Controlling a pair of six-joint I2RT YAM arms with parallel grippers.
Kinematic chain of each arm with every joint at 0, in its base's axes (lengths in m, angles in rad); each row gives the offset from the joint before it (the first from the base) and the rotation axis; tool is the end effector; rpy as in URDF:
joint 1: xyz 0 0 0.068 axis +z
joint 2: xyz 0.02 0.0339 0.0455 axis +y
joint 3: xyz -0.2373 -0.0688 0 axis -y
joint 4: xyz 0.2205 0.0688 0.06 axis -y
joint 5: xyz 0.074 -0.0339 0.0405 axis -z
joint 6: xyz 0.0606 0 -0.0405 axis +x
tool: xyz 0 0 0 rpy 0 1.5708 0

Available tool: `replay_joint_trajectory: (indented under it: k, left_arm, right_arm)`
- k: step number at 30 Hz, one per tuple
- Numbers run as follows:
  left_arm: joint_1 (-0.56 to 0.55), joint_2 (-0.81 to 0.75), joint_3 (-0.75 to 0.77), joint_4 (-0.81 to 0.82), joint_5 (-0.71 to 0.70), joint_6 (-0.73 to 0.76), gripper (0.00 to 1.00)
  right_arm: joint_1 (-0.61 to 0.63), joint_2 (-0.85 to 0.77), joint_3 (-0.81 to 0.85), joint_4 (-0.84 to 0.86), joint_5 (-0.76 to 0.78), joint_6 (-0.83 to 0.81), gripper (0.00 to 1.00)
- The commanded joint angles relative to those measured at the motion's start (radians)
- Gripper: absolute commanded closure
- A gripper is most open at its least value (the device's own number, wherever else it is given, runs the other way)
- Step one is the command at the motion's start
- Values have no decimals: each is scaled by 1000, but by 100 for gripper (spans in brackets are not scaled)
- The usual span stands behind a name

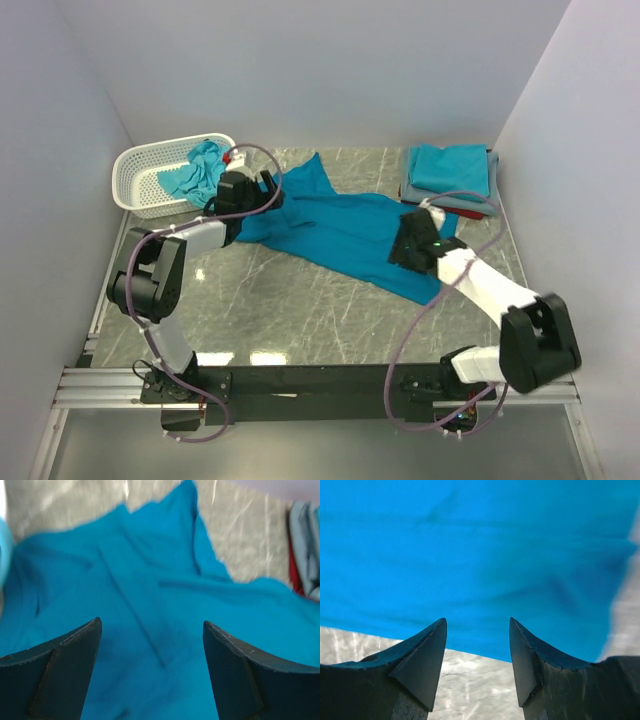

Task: Fold and stack the t-shirts
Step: Fold the tshirt

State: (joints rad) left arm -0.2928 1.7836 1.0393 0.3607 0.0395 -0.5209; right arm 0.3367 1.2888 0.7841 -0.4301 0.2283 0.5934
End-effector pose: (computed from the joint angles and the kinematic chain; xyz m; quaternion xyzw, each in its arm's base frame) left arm 0.3801 -0.1171 0.1898 -0.0833 0.8246 -0.2363 0.5071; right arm 0.2452 0.0713 0.1803 0.1561 0.9314 0.0426 0.3262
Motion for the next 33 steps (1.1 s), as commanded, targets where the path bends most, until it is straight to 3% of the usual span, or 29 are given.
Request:
replay_joint_trajectory:
  k: [1, 6, 13, 21, 33]
  left_arm:
    - [0, -58, -67, 87, 45, -24, 13]
    - [0, -26, -133, 126, 43, -41, 13]
    - [14, 23, -176, 156, 4, -39, 12]
    - [41, 27, -263, 184, -24, -44, 12]
    - [41, -114, -392, 167, -36, -79, 12]
  right_arm:
    - [67, 102, 56, 54, -27, 34, 40]
    - [101, 243, 70, 67, -49, 63, 41]
    - [102, 287, -11, 93, -67, 89, 41]
    - [102, 192, -104, 73, -115, 128, 41]
    - [91, -19, -200, -36, -116, 140, 40]
